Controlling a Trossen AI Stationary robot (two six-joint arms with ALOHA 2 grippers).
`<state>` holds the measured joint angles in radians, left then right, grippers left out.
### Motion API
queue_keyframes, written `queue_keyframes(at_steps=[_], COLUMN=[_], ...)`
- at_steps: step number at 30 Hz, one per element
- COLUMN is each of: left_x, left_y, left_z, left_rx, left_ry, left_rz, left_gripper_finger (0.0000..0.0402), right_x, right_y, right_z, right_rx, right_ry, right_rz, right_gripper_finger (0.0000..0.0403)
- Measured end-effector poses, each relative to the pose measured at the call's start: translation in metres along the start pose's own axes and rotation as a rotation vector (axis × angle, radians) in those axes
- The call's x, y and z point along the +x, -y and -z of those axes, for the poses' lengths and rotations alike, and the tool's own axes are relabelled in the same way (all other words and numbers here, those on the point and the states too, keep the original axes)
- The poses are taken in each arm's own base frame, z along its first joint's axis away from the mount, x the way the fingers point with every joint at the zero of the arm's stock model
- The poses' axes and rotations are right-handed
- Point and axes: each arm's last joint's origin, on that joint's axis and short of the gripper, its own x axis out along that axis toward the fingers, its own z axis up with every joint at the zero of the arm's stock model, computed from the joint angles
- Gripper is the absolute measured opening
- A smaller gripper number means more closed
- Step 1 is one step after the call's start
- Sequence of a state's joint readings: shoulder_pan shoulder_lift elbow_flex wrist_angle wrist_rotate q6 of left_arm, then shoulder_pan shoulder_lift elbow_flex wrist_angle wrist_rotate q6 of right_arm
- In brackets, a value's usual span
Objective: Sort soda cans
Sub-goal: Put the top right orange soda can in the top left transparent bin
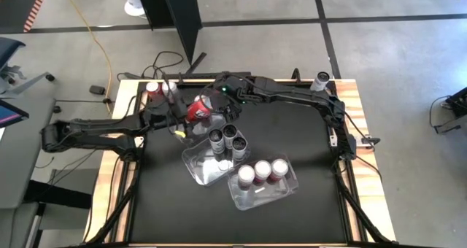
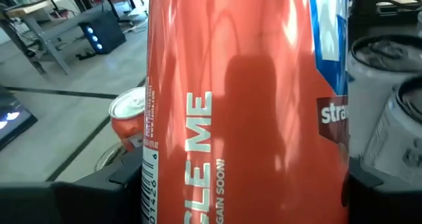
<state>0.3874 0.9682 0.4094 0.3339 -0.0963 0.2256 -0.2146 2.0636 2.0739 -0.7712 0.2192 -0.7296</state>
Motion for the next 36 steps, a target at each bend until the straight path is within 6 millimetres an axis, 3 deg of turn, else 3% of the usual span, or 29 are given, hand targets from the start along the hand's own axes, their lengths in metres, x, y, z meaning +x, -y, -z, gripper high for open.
queue_keyframes(at_steps=[6, 13, 19, 23, 25, 36], left_x=[-0.014, -0.019, -0.02, -0.02, -0.02, -0.02], left_y=[-0.004, -0.007, -0.007, -0.006, -0.007, -0.011], left_z=[0.016, 0.031, 0.04, 0.042, 0.042, 0.047], left_rx=[-0.014, -0.023, -0.029, -0.016, -0.006, -0.008], left_ry=[0.049, 0.116, 0.123, 0.107, 0.114, 0.066], left_rz=[-0.041, -0.056, -0.068, -0.065, -0.068, -0.096], left_gripper_finger=[0.0282, 0.0282, 0.0282, 0.0282, 0.0282, 0.0282], right_x=[0.0, -0.002, -0.002, 0.011, 0.022, 0.049], right_y=[0.0, -0.001, 0.006, 0.005, 0.004, -0.005], right_z=[-0.001, -0.014, -0.02, -0.02, -0.018, -0.022], right_rx=[-0.002, -0.038, -0.041, -0.013, -0.004, 0.005], right_ry=[0.041, 0.194, 0.297, 0.309, 0.309, 0.328], right_rz=[-0.032, -0.059, -0.028, -0.021, -0.018, 0.005], right_gripper_finger=[0.0341, 0.0265, 0.0149, 0.0045, 0.0013, 0.0003])
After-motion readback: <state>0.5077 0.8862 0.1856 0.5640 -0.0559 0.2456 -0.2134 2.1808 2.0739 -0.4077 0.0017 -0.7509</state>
